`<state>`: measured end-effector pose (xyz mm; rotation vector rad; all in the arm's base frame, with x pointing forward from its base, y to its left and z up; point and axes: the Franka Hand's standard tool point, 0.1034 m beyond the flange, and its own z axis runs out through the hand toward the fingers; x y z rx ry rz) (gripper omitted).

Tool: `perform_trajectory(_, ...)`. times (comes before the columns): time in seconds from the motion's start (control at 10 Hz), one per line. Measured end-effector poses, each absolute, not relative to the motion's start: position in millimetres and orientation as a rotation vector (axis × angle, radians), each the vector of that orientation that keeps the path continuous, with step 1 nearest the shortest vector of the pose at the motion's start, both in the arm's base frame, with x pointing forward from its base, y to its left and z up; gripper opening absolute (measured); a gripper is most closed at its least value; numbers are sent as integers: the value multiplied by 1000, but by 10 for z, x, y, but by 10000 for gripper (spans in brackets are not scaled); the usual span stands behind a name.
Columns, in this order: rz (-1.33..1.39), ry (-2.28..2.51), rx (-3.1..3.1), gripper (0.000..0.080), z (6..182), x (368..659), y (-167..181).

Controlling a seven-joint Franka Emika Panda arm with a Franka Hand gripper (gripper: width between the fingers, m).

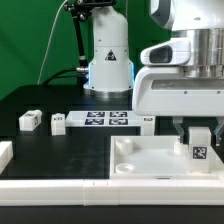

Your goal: Assemble one leg

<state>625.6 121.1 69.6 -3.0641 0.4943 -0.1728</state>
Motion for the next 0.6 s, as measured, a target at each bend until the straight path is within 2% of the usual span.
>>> perform_trajectory(0.6, -118, 1551, -2646, 290, 695, 6244, 1218)
